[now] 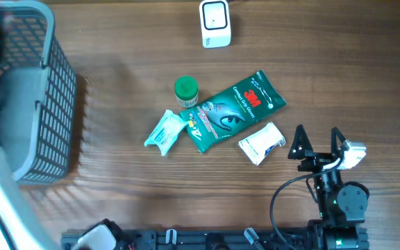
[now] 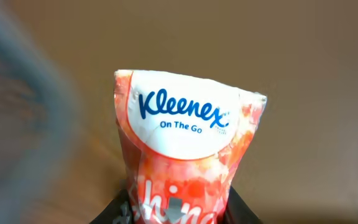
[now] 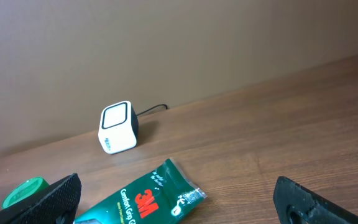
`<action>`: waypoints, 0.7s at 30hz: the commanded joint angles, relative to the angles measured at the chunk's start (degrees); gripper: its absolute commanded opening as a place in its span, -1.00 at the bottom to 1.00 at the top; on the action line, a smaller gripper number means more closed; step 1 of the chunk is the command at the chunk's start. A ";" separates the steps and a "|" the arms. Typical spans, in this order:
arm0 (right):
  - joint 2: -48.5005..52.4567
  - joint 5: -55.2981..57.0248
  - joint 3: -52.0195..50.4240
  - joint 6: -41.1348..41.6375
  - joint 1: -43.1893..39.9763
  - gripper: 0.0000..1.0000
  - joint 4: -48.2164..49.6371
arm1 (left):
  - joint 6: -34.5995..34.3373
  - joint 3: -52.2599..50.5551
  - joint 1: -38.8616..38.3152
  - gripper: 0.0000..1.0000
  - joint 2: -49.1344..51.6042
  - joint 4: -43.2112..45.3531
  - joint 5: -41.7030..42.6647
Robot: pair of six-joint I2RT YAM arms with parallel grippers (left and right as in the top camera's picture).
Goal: Scan the item barcode
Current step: 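Carry the Kleenex pack out and drop it onto the 3M pack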
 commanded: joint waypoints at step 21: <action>-0.07 -0.48 -0.07 -0.11 -0.20 0.99 0.17 | 28.89 -5.07 -73.11 -0.59 30.71 -20.33 -46.69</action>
